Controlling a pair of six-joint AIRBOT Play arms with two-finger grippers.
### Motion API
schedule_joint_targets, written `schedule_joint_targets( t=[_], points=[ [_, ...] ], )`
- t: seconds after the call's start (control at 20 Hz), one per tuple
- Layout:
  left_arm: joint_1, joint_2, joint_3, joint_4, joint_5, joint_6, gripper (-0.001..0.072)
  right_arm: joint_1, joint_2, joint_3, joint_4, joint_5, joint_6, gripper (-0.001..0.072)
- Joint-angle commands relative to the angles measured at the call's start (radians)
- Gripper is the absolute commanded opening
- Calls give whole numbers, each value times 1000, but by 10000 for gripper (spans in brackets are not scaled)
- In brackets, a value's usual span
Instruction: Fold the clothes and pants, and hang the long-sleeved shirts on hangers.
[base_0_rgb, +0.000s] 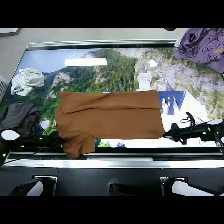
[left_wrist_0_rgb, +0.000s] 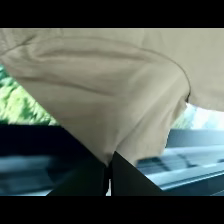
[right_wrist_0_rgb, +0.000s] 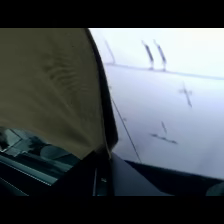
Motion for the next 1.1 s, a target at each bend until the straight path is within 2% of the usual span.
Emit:
schedule_joint_targets(
  t=[0.0, 0.15, 0.35, 0.4, 0.45, 0.6, 0.85, 1.05],
  points=[
    [0, 184, 30, 127, -145, -112, 16, 0, 156, 0, -118, 68, 98, 25],
    [0, 312, 30, 128, -182, -156, 15, 0, 268, 0, -113, 72, 144, 25],
    [0, 255, 37, 108, -123, -139, 15, 84, 280, 15, -41, 1, 105, 25],
    [0, 222, 50, 95, -102, -123, 16, 158, 276, 35, -60, -33, 89, 25],
    [0, 184, 71, 86, -80, -114, 16, 226, 274, 61, -106, -84, 115, 25],
    [0, 42, 181, 85, -25, -76, 15, 345, 253, 174, -318, -250, 298, 25],
    [-2, -277, 414, 67, -6, 13, 16, 356, 41, 367, -304, -215, 275, 25],
    [-7, -497, 625, 68, -9, 22, 16, 377, -114, 521, -282, -210, 249, 26]
  ],
)
